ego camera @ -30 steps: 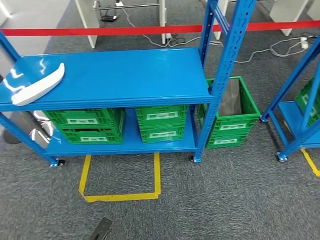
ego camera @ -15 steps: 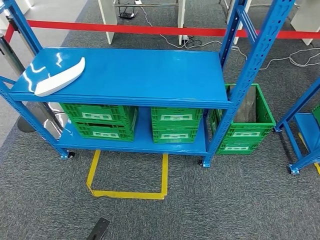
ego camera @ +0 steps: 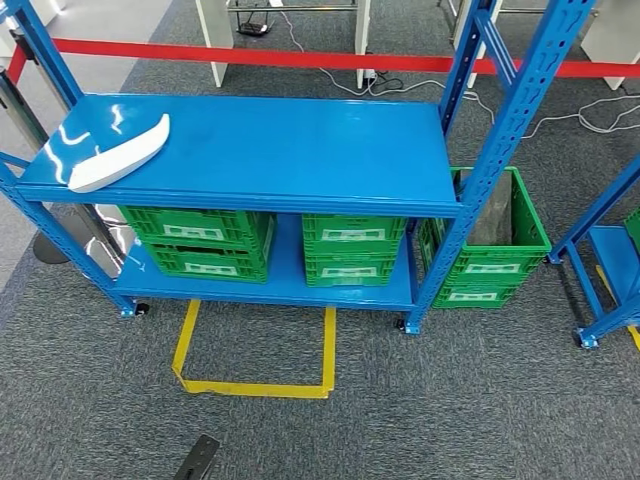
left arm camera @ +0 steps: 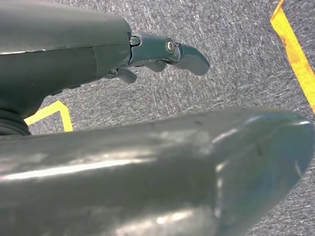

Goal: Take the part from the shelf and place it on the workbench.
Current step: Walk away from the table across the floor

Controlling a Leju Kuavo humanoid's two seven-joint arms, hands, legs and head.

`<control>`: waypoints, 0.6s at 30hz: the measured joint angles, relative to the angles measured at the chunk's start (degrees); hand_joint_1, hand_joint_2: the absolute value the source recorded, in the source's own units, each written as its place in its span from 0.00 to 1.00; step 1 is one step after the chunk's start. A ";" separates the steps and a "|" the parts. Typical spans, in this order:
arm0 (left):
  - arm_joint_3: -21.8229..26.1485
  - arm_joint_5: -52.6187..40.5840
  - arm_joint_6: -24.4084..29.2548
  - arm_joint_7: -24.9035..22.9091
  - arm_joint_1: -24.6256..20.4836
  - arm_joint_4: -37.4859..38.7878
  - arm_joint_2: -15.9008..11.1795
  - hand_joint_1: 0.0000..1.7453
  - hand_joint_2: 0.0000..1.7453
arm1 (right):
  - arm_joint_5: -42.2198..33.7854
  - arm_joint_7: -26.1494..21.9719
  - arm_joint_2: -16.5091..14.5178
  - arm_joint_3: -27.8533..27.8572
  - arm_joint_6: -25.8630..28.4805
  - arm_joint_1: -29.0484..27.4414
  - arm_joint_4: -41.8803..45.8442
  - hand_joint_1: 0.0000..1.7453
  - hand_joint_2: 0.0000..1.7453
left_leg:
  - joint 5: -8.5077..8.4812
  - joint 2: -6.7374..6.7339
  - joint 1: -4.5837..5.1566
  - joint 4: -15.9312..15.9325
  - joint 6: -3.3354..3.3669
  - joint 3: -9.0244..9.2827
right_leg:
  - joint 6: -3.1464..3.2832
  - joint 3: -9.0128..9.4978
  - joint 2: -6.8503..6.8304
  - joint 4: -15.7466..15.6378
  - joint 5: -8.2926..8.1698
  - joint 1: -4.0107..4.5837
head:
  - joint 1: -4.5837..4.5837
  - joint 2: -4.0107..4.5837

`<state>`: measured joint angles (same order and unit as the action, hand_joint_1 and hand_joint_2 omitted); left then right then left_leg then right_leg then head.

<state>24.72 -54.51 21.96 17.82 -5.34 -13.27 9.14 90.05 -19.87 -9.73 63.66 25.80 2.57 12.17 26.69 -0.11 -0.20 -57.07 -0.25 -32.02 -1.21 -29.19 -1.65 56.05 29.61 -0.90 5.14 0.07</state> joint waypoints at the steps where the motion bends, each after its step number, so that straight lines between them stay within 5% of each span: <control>1: 0.00 0.05 0.02 0.18 -0.01 0.00 0.01 0.00 0.00 | 0.00 0.13 0.00 -0.07 0.03 0.00 0.00 0.00 0.00 | 0.00 0.00 -0.02 0.00 0.00 0.02 | 0.00 0.00 0.00 0.02 0.00 0.02 | 0.00 0.00; 5: 0.02 0.43 -0.29 1.88 -0.07 0.00 0.10 0.00 1.00 | 0.00 0.52 0.01 -0.62 0.16 -0.02 0.00 0.00 0.00 | -0.01 0.00 -0.08 0.00 -0.01 0.06 | 0.02 -0.01 0.00 0.09 0.02 0.09 | -0.01 0.00; 7: 0.02 0.52 -0.69 2.86 -0.11 0.00 0.15 0.00 1.00 | -0.02 0.63 0.03 -0.93 0.22 -0.03 0.00 0.00 0.00 | -0.01 0.00 -0.10 0.00 -0.02 0.08 | 0.02 -0.01 0.01 0.10 0.02 0.12 | -0.01 0.00; 11: 0.19 1.25 -1.22 3.66 -0.12 0.00 0.35 0.00 1.00 | -0.47 0.85 0.31 -1.37 0.29 -0.06 0.00 0.00 1.00 | -0.01 0.00 -0.12 0.00 -0.02 0.08 | 0.02 0.00 0.01 0.11 0.03 0.14 | -0.01 0.00; 18: 1.40 2.25 -2.56 1.51 -0.17 0.00 0.62 0.00 1.00 | -0.51 4.85 0.48 -1.42 -1.89 -0.05 0.00 0.00 1.00 | -0.01 0.00 -0.12 0.00 -0.02 0.08 | 0.02 0.00 0.01 0.11 0.03 0.14 | -0.01 0.00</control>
<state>26.12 -52.27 19.40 19.33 -5.50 -13.27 9.76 89.54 -15.02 -9.25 62.24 23.91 2.52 12.17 26.68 -0.11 -0.32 -57.07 -0.27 -31.95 -1.19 -29.19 -1.65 56.15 29.65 -0.76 5.14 0.07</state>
